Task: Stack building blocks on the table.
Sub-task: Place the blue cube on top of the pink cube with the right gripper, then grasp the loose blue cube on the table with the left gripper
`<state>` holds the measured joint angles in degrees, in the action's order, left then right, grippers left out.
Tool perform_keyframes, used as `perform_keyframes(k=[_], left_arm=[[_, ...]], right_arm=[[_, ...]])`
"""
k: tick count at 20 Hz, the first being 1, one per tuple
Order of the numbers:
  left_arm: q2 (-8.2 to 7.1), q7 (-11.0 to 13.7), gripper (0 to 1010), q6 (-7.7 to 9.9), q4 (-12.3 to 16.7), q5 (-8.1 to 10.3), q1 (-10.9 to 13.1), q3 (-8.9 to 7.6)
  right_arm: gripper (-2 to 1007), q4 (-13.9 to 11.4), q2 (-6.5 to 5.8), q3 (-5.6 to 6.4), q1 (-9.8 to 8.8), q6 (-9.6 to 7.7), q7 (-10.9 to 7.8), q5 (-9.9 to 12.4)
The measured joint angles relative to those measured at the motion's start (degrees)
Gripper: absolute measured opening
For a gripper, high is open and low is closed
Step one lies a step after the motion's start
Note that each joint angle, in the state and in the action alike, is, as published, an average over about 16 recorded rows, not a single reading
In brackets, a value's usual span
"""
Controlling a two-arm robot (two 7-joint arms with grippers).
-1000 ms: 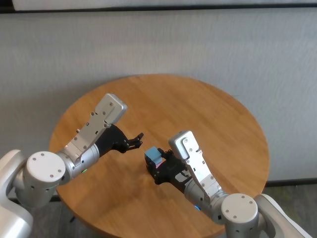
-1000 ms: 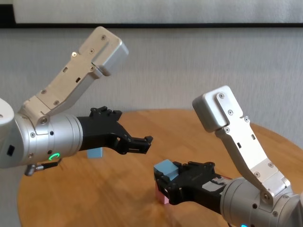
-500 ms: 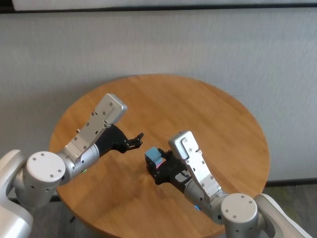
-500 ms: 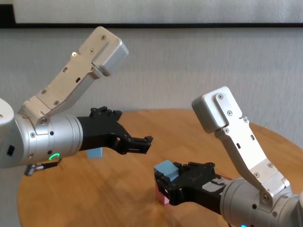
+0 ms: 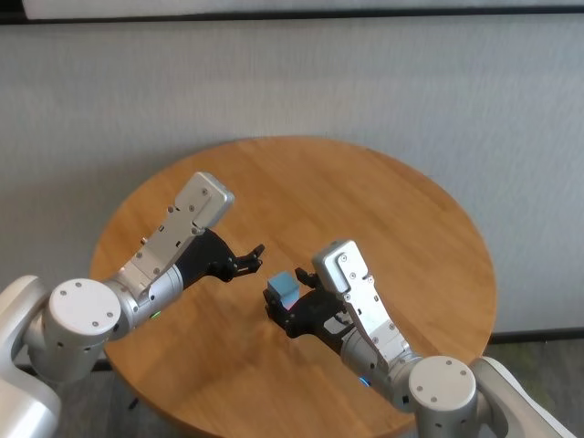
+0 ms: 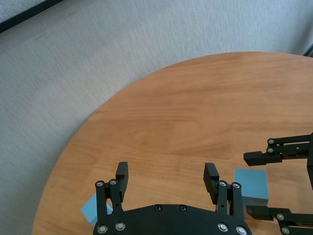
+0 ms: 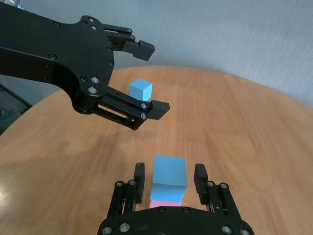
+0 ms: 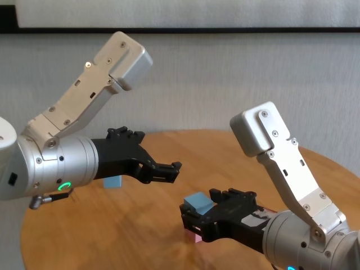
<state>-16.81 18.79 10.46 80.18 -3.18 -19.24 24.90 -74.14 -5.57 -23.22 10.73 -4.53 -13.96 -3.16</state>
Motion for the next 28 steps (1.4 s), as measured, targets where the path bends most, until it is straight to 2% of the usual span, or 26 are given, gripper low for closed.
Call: perform_keyframes(k=[6,12,16,20,25,28], left_arm=[[0.0,0.0,1000,0.0,0.0,0.0,0.0,0.0],[0.0,0.0,1000,0.0,0.0,0.0,0.0,0.0],[0.0,0.0,1000,0.0,0.0,0.0,0.0,0.0],[0.0,0.0,1000,0.0,0.0,0.0,0.0,0.0],[0.0,0.0,1000,0.0,0.0,0.0,0.0,0.0],[0.0,0.0,1000,0.0,0.0,0.0,0.0,0.0]], right_arm=[[797,-1.5,-0.1,1.02,-0.4,0.68,-0.12,1.4],[942,-3.2,-0.65,3.41,-0.53,1.61,0.26,3.7],[990,-3.3,-1.21,5.71,-0.05,1.93,0.93,5.4],[1005,-2.3,-1.85,8.01,0.71,2.03,1.89,6.6],[1005,-0.3,-2.57,10.52,1.74,1.9,3.15,7.4],[1005,0.9,-2.95,11.62,2.19,1.71,3.89,7.3]])
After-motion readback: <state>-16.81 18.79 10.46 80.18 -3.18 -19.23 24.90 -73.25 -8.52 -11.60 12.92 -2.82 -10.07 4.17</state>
